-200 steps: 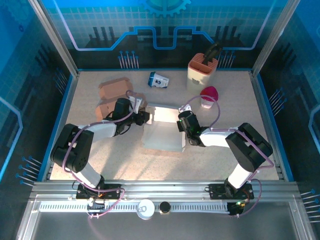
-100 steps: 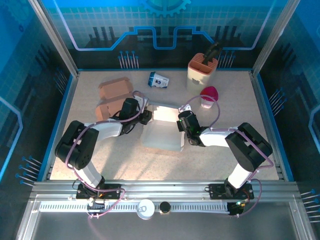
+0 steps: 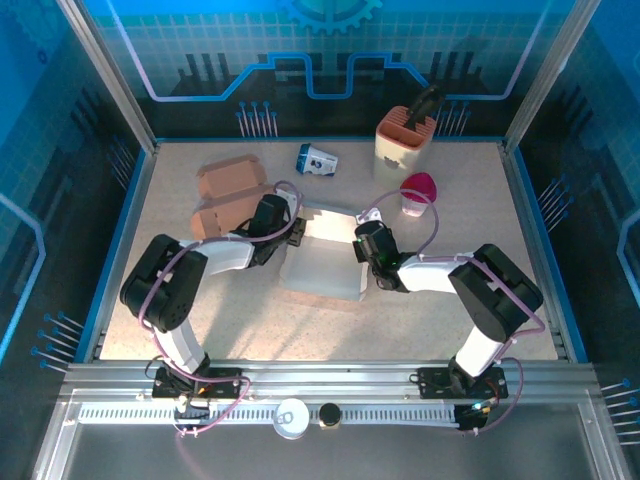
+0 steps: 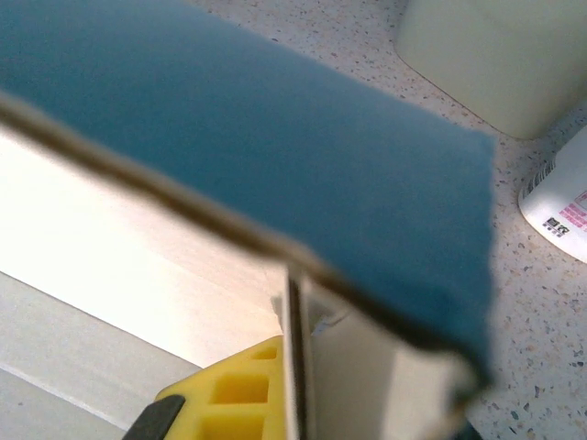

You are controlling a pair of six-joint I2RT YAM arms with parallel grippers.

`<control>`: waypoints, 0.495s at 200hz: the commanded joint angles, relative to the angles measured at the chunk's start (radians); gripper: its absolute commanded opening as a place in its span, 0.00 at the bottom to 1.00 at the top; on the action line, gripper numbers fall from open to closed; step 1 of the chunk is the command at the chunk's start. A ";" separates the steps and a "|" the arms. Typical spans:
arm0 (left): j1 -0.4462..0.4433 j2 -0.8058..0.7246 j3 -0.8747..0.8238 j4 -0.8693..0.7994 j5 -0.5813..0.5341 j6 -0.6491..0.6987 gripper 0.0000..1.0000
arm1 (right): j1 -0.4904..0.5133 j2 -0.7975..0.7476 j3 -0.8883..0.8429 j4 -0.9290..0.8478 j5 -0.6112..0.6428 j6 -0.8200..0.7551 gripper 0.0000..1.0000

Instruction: Fold the paper box

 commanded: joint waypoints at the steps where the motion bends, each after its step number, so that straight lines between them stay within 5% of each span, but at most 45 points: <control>1: -0.031 0.031 0.043 -0.032 -0.043 0.017 0.16 | 0.023 0.032 0.015 -0.046 -0.013 -0.028 0.00; 99: -0.087 0.102 0.118 -0.141 -0.313 -0.013 0.03 | 0.028 0.052 0.084 -0.188 0.046 0.077 0.00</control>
